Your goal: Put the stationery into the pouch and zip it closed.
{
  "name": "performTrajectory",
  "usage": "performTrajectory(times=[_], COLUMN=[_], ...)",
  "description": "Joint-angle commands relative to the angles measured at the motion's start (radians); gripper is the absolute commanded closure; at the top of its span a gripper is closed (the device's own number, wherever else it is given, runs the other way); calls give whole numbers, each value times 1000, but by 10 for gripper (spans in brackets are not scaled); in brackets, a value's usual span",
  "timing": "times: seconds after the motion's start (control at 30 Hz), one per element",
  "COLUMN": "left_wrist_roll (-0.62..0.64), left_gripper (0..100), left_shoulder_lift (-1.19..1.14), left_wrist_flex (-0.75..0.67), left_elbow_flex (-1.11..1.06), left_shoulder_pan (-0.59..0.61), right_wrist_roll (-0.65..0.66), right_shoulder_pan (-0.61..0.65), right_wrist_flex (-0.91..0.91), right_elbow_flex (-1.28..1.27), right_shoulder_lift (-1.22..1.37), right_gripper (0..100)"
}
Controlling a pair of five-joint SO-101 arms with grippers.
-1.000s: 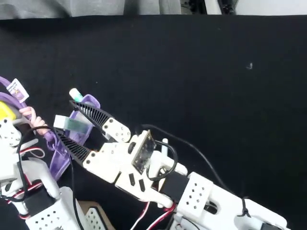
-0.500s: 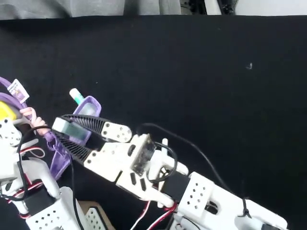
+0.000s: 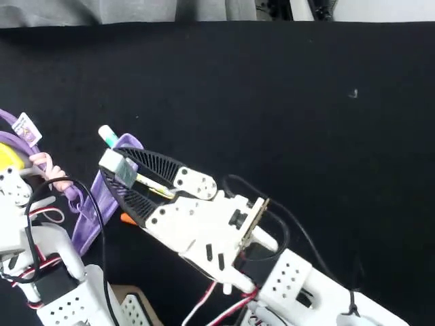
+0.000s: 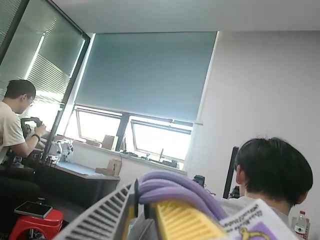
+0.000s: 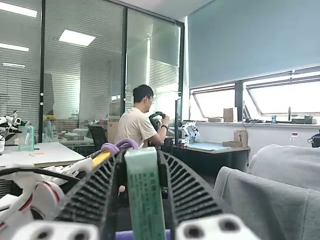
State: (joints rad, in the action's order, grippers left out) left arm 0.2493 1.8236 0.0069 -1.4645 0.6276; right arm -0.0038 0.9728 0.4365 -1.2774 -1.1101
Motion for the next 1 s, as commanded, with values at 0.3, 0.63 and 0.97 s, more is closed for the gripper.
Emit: performTrajectory(times=[0.3, 0.63, 0.97], left_wrist_roll=[6, 6, 6], left_gripper=[970, 970, 970], left_shoulder_lift=[-3, -3, -3], left_wrist_flex=[-15, -15, -15], left_elbow_flex=[2, 2, 1], left_shoulder_pan=[10, 10, 10], right_wrist_roll=[-11, -11, -12], right_shoulder_pan=[-15, -28, -95], right_wrist_flex=[272, 318, 187], right_elbow_flex=[-8, -62, 67], right_shoulder_lift=[243, 266, 237], right_gripper=[988, 763, 743])
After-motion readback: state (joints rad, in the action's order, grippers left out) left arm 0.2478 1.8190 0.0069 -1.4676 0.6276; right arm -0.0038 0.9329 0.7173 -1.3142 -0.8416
